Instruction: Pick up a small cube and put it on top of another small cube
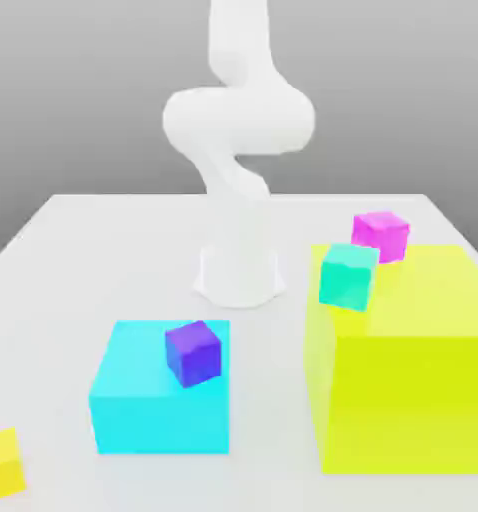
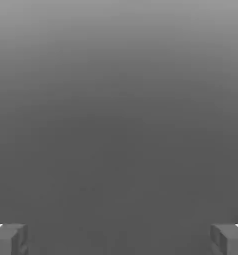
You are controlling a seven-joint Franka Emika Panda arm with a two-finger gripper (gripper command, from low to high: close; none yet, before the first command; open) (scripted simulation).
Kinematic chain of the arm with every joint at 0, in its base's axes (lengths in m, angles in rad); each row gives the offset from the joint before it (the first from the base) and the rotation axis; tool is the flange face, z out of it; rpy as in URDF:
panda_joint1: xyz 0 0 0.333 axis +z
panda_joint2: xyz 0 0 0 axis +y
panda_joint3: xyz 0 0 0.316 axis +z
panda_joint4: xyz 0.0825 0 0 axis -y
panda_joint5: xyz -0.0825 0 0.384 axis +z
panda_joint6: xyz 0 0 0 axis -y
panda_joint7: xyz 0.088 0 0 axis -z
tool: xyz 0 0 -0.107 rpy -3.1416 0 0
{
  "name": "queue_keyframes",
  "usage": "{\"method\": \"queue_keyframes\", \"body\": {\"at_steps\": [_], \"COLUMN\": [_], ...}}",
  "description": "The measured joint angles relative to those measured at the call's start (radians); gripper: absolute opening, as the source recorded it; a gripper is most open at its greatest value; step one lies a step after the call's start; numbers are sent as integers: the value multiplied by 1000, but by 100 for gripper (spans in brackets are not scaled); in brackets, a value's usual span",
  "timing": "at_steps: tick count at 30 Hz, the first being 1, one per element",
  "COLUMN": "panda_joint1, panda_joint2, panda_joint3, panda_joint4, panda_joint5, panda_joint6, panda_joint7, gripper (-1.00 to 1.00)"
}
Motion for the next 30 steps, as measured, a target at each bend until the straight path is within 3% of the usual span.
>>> {"method": "queue_keyframes", "body": {"at_steps": [16, 30], "panda_joint1": [-188, -350], "panda_joint2": [586, 1100], "panda_joint3": [-104, -167], "panda_joint4": [14, 35], "panda_joint5": [11, 146], "panda_joint6": [167, 326], "panda_joint7": [269, 395], "gripper": [0, 0]}}
